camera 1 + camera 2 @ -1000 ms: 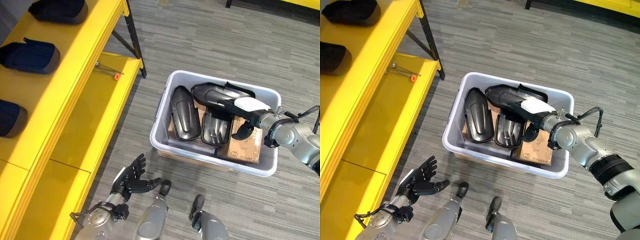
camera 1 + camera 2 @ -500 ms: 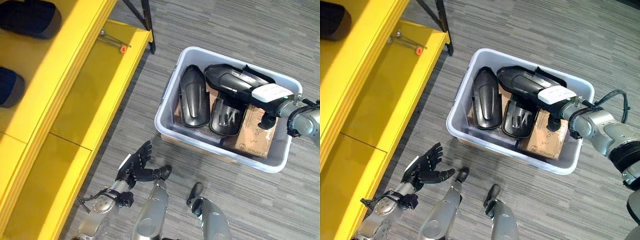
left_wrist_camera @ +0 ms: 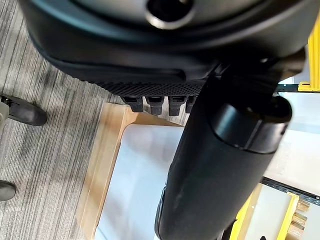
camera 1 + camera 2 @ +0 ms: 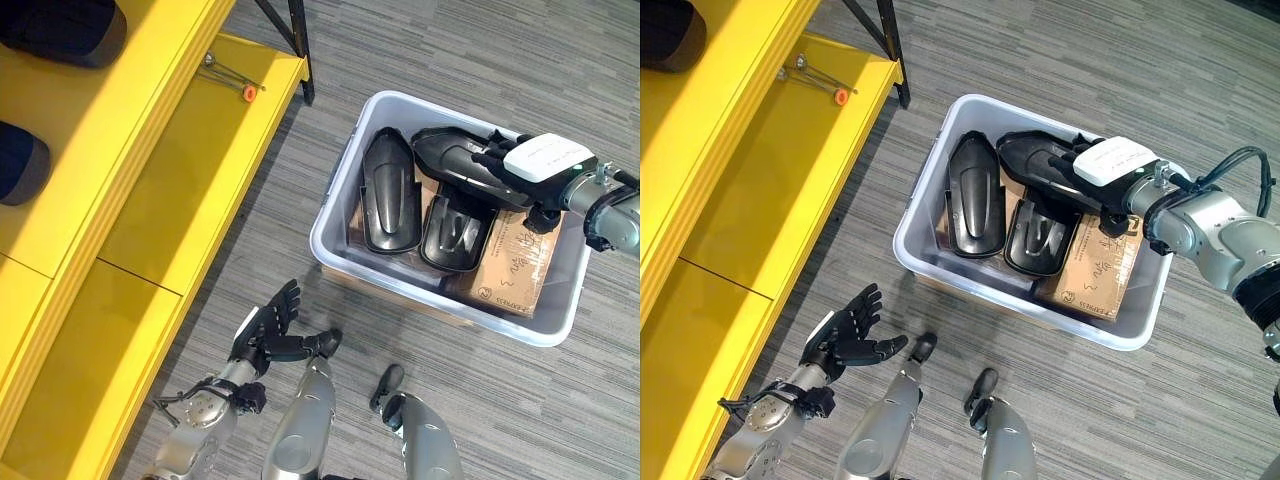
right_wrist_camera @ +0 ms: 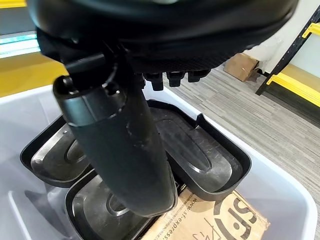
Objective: Move parts from the plastic box to the shelf.
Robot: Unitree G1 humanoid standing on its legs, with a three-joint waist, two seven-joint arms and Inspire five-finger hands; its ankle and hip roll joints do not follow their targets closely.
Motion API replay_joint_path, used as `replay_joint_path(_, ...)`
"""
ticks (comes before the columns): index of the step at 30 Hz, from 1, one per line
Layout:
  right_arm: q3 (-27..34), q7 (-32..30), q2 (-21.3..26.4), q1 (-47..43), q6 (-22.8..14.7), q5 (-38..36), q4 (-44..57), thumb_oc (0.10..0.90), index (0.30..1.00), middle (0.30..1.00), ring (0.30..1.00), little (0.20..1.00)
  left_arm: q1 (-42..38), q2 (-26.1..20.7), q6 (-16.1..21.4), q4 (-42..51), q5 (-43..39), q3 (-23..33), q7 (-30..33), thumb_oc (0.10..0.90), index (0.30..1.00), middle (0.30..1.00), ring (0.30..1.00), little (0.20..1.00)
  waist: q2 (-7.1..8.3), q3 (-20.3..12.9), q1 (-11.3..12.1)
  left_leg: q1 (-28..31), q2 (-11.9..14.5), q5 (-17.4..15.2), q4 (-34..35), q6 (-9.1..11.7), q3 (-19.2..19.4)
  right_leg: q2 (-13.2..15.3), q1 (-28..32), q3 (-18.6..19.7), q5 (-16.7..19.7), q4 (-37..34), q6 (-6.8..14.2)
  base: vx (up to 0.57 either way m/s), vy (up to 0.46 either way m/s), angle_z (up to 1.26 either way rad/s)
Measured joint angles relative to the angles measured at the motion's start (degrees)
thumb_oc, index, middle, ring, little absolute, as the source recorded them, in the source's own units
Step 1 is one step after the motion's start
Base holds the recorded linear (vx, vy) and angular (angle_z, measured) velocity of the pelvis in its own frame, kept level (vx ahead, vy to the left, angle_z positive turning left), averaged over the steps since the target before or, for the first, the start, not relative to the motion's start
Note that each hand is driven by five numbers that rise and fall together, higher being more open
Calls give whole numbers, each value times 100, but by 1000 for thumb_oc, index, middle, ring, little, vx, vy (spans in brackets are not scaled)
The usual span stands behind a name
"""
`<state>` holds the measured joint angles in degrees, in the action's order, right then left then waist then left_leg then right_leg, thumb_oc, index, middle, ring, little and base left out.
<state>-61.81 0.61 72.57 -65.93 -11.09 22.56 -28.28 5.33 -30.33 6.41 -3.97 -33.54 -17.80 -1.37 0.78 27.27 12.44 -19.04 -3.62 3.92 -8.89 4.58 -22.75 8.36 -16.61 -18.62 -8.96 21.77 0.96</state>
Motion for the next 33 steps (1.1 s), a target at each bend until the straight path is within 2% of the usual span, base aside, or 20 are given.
replay_joint_path(4,-160,-53,7,-70,-30,57,-139,900,1000,1000,1000,1000,2,-7,1,0,-2,-1,0,900,1000,1000,1000,1000,11,6,7,-7,1,11,2,8,-16,0,-6,-18,-1,14,-2,-18,-4,1)
replay_joint_path(12,-939,-113,16,-484,-121,277,-438,900,1000,1000,1000,1000,35,-37,21,-3,-2,13,99,900,1000,1000,1000,1000,8,64,-3,-200,1,73,9,38,2,27,-297,22,-15,180,-24,-3,-4,-1)
replay_joint_path(15,-1019,-112,18,-525,-142,332,-475,900,1000,1000,1000,1000,32,-36,34,-2,-2,17,102,900,1000,1000,1000,1000,2,78,-4,-239,0,87,22,48,23,41,-388,50,-42,259,-60,-2,-27,-4)
replay_joint_path(22,-1535,-116,268,-953,-159,563,-581,900,1000,1000,1000,1000,16,-38,115,4,2,37,113,900,1000,1000,1000,1000,-21,194,-3,-512,25,150,32,123,31,62,-811,82,-124,557,-143,17,-42,-1)
replay_joint_path(33,-1597,-275,449,-968,-138,919,-1210,900,1000,1000,1000,1000,3,-37,121,41,3,83,123,900,1000,1000,1000,1000,-9,201,-126,-582,41,241,227,176,10,135,-1112,92,-317,910,-246,23,-36,2)
